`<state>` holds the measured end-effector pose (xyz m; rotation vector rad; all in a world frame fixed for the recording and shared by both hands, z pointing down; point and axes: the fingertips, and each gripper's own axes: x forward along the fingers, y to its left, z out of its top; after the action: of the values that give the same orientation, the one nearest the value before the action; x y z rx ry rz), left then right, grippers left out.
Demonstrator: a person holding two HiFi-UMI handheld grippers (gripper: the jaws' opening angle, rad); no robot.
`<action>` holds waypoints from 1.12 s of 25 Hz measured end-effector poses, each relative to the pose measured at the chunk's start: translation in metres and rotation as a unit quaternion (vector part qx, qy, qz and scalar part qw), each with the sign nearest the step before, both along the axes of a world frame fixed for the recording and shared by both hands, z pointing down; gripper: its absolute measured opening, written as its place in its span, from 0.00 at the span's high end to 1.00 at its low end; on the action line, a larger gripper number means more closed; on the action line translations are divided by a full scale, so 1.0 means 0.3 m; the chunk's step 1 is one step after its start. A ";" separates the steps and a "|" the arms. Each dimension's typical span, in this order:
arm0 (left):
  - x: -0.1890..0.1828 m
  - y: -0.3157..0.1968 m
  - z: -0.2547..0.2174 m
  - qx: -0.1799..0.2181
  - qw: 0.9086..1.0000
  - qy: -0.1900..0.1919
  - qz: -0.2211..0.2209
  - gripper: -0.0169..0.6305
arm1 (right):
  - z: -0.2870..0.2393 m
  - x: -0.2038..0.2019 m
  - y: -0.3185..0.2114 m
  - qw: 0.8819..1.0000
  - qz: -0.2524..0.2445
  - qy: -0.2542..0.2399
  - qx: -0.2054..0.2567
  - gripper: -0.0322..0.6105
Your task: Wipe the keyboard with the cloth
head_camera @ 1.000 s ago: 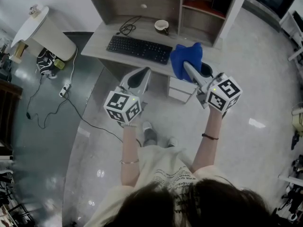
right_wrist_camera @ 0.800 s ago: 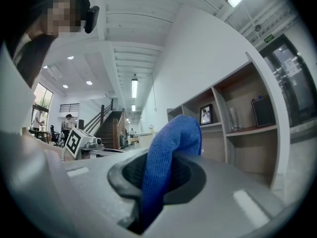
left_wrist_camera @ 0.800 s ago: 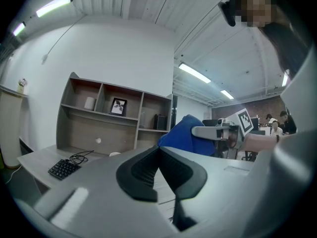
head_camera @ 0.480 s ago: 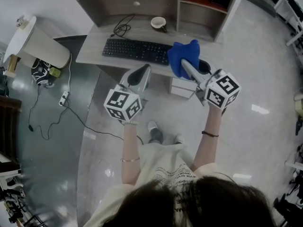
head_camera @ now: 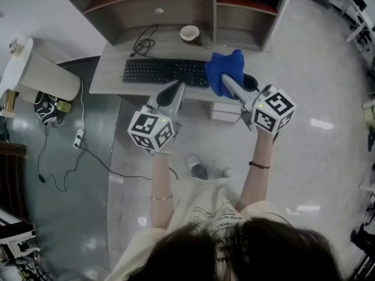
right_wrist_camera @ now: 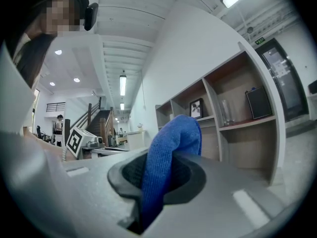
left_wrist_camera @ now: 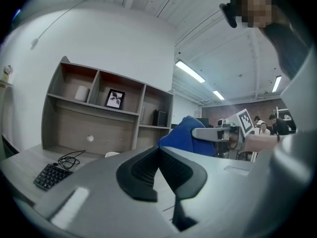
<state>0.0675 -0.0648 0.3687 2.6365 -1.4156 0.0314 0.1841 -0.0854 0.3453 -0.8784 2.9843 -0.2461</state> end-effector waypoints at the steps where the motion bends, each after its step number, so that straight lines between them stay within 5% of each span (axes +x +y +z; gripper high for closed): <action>1: -0.003 -0.009 0.004 -0.001 1.000 -0.001 0.005 0.98 | 0.003 -0.001 -0.006 1.000 0.006 -0.001 -0.001 0.87; 17: -0.111 -0.016 0.049 -0.016 0.997 0.020 0.071 0.98 | 0.019 -0.134 -0.006 0.998 0.053 0.023 -0.006 0.87; 28: -0.137 -0.015 0.069 -0.025 0.996 0.027 0.076 0.98 | 0.046 -0.178 -0.007 0.998 0.056 0.031 -0.018 0.87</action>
<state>0.0263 -0.0692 0.3892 2.6769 -1.1788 0.0131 0.1307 -0.0875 0.3591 -1.0715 2.9829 -0.2763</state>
